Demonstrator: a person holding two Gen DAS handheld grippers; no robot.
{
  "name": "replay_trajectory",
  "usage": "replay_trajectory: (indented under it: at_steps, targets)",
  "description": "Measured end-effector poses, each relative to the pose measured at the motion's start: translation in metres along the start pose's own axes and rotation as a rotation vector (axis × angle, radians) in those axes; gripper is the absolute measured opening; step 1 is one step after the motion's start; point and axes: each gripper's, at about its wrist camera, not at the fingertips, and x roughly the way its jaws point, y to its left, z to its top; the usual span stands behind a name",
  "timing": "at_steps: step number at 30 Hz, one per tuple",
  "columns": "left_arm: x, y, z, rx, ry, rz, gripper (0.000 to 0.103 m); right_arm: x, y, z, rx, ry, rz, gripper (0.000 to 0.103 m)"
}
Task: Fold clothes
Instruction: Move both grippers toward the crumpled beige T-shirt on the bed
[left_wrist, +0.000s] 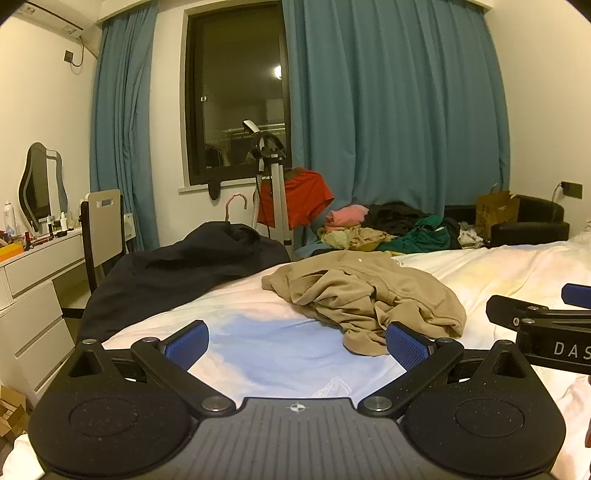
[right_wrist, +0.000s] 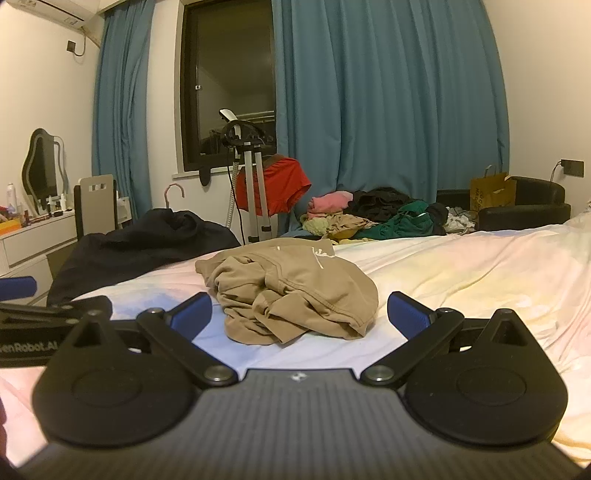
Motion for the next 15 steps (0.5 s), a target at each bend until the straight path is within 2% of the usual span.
replay_trajectory:
  at_steps: [6,13,15]
  targets:
    - [-0.004,-0.001,0.009,-0.011,-0.004,0.006,0.103,0.0,0.004,0.004,0.007,0.003,0.005,0.103]
    - [-0.006,0.002,0.014,-0.021,-0.012,0.007,0.103,-0.002,-0.011,-0.003,0.006,-0.001,0.008,0.103]
    - [-0.008,0.002,0.014,-0.019,-0.015,0.004,0.103,0.0,-0.002,0.001,0.007,0.0,0.003,0.103]
